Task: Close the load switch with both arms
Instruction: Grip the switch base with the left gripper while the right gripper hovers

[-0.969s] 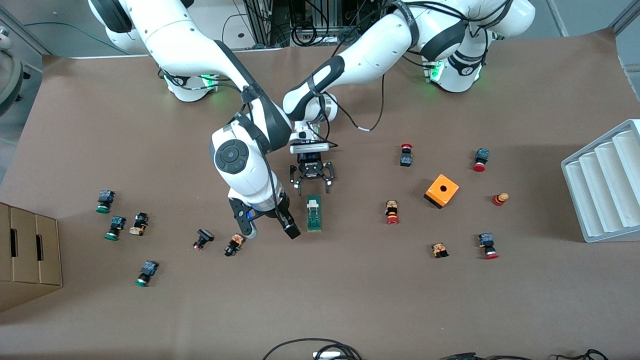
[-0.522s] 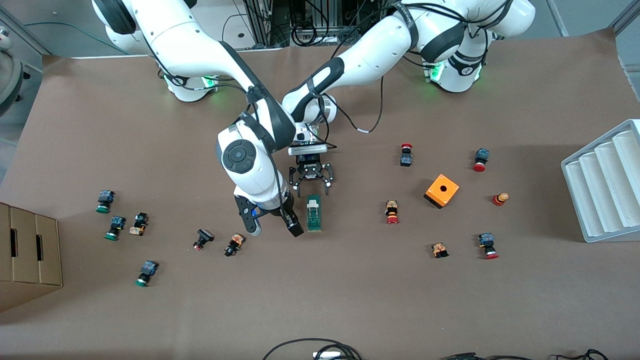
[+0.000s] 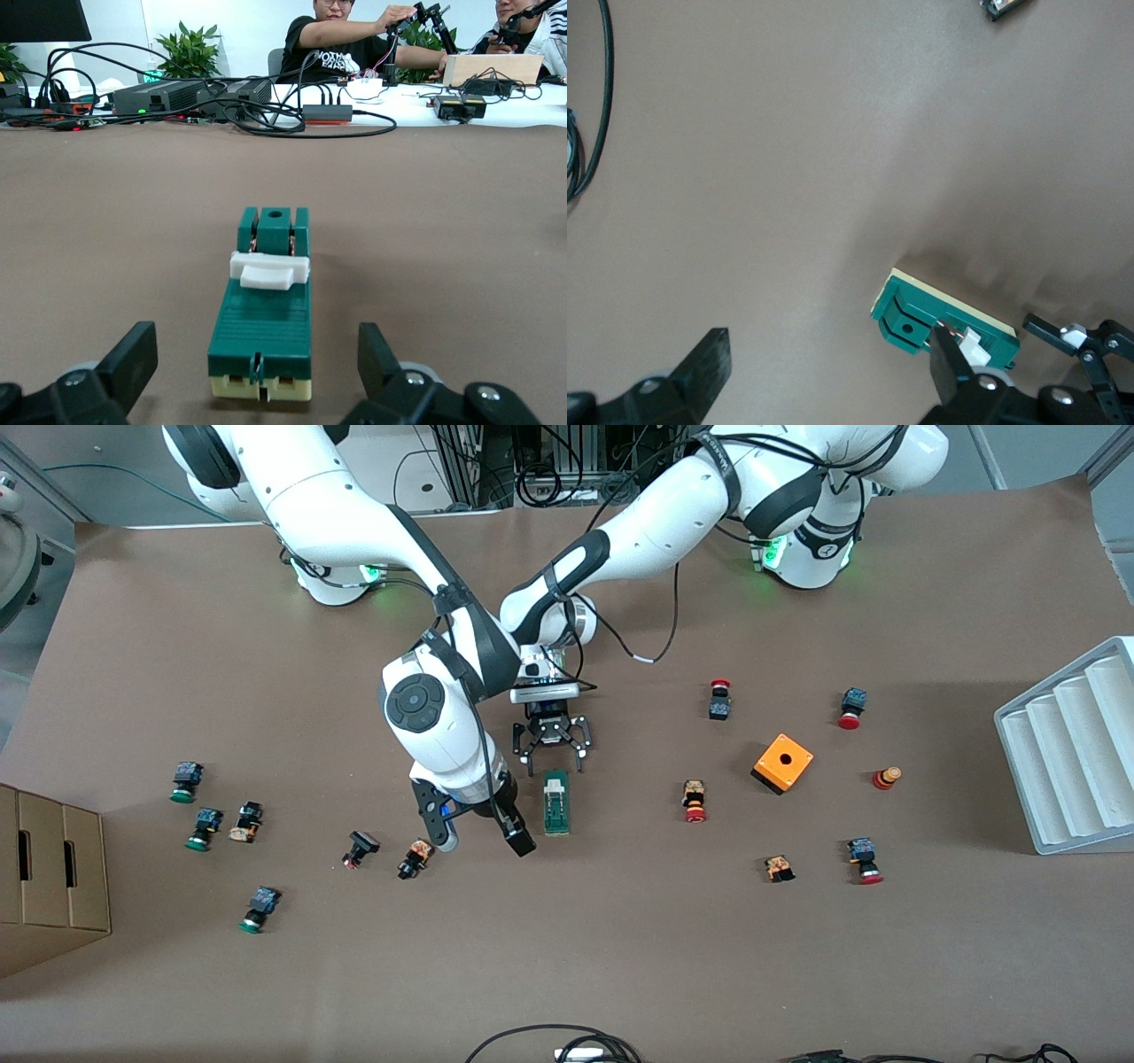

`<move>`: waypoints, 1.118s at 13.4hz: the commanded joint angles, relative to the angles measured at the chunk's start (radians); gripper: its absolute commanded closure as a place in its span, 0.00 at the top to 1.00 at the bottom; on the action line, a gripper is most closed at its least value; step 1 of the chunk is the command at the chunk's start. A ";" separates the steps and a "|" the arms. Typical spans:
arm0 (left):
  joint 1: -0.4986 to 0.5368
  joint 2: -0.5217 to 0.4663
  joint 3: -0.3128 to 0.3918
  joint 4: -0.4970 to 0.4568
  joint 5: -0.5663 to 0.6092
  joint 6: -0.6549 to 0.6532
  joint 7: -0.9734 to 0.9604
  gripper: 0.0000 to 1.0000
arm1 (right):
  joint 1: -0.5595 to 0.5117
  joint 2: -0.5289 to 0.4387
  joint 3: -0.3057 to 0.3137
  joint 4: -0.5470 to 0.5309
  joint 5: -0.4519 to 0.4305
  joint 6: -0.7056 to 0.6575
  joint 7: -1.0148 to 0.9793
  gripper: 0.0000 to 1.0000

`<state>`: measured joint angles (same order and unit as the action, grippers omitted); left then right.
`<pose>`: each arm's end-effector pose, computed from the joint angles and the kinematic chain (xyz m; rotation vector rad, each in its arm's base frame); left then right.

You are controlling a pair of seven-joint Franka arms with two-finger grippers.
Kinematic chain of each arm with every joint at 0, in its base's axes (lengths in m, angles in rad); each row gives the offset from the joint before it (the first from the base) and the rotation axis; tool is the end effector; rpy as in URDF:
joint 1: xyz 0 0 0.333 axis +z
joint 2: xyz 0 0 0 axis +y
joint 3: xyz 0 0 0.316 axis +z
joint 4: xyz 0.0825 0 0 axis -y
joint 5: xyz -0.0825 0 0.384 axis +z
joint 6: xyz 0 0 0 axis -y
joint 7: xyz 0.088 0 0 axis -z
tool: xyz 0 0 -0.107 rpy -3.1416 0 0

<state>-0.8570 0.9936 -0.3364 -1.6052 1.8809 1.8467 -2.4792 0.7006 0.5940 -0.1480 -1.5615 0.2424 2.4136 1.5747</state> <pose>0.3362 -0.5740 0.0717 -2.5044 -0.1127 -1.7934 0.6056 0.3959 0.3283 -2.4010 1.5485 -0.0535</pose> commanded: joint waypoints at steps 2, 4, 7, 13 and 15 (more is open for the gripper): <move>0.003 0.025 -0.003 0.044 0.009 0.000 0.023 0.99 | 0.007 0.012 -0.002 0.017 0.029 0.009 0.117 1.00; 0.001 0.028 -0.003 0.044 0.009 -0.001 0.034 0.98 | 0.008 0.012 -0.002 0.012 0.029 0.009 0.117 1.00; 0.001 0.037 -0.003 0.060 0.007 0.000 0.037 0.92 | 0.010 0.018 -0.004 0.006 0.015 0.010 0.099 1.00; 0.001 0.043 -0.003 0.068 0.007 0.000 0.039 0.74 | 0.019 0.018 -0.004 0.003 0.026 -0.005 0.185 1.00; 0.003 0.043 -0.003 0.068 0.007 -0.001 0.039 0.66 | 0.031 0.026 -0.004 0.004 0.028 -0.005 0.195 1.00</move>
<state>-0.8563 1.0196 -0.3361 -1.5660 1.8809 1.8475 -2.4609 0.7151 0.6065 -0.1458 -1.5657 0.2429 2.4124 1.7482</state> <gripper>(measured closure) 0.269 0.000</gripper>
